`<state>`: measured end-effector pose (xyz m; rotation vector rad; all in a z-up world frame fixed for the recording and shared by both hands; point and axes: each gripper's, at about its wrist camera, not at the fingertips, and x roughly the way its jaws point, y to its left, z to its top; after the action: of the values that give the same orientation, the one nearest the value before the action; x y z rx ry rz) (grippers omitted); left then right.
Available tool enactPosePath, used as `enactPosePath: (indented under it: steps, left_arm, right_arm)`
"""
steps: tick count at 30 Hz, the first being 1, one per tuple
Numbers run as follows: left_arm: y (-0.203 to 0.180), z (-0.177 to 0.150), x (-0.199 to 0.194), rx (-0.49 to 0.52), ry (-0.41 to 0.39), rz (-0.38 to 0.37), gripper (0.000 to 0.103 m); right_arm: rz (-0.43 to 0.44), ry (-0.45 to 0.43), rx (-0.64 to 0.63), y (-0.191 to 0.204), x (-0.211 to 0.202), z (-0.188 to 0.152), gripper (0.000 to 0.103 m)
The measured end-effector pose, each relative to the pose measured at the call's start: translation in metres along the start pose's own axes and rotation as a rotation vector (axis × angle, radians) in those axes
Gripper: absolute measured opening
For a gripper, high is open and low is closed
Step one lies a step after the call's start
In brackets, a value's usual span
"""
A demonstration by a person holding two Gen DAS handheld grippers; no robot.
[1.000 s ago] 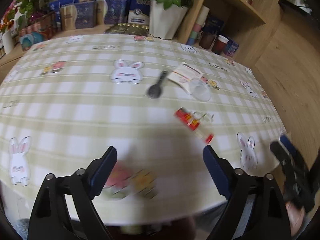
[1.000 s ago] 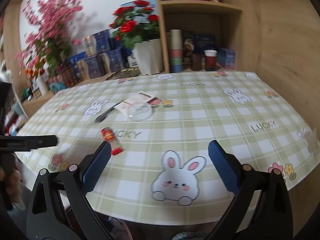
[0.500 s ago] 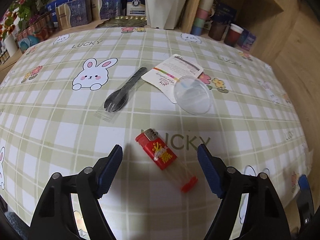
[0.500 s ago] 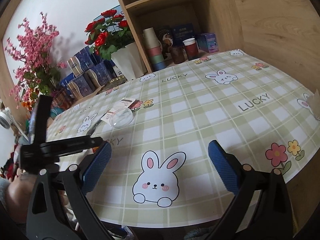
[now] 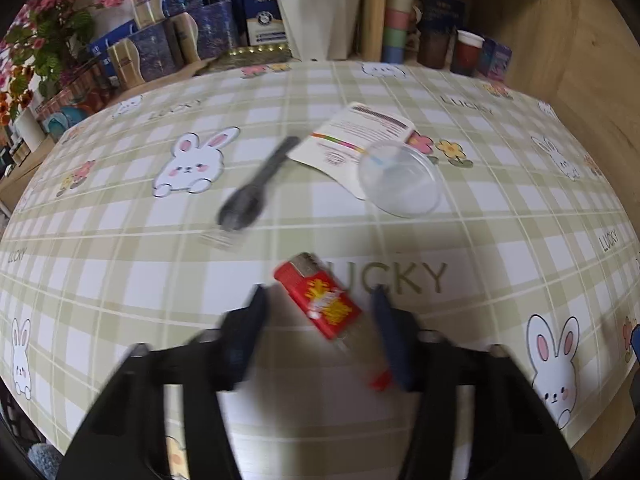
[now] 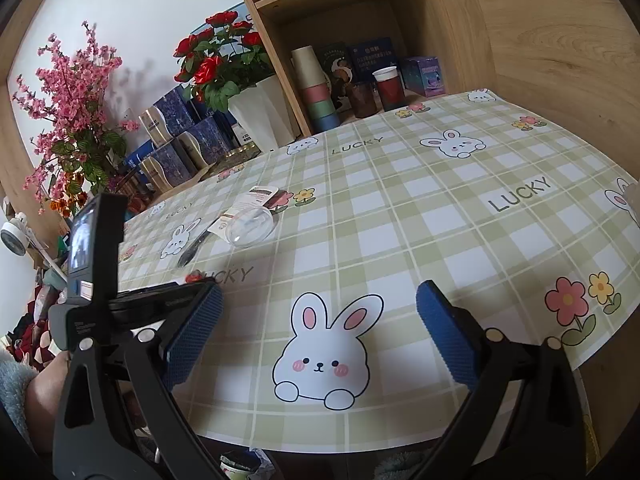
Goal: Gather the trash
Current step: 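Grasp the red lighter with the left tool while the right tool grasps the clear lid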
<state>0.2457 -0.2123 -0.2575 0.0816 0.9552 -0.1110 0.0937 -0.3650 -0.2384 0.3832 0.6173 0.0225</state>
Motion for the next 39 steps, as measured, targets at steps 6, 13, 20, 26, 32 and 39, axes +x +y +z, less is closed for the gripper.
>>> enactPosePath:
  steps: [6, 13, 20, 26, 32, 39]
  left_arm:
    - [0.038, -0.001, -0.008, -0.069, 0.018, -0.108, 0.023]
    - [0.091, -0.019, -0.050, -0.117, -0.042, -0.204, 0.023]
    - [0.161, -0.034, -0.096, -0.264, -0.128, -0.318, 0.023]
    - [0.201, -0.043, -0.118, -0.303, -0.194, -0.288, 0.023]
    - [0.233, -0.060, -0.124, -0.362, -0.209, -0.295, 0.023]
    - [0.240, -0.072, -0.124, -0.370, -0.197, -0.340, 0.023]
  right_arm:
    - [0.006, 0.026, 0.031, -0.004, 0.006, -0.001, 0.096]
    - [-0.008, 0.075, -0.005, 0.004, 0.014, 0.001, 0.096]
    - [0.066, 0.224, -0.079, 0.031, 0.054, 0.027, 0.097]
    - [0.106, 0.262, -0.225, 0.075, 0.112, 0.055, 0.097]
    - [0.026, 0.297, -0.321, 0.098, 0.171, 0.067, 0.097]
    - [0.008, 0.320, -0.375, 0.111, 0.200, 0.073, 0.096]
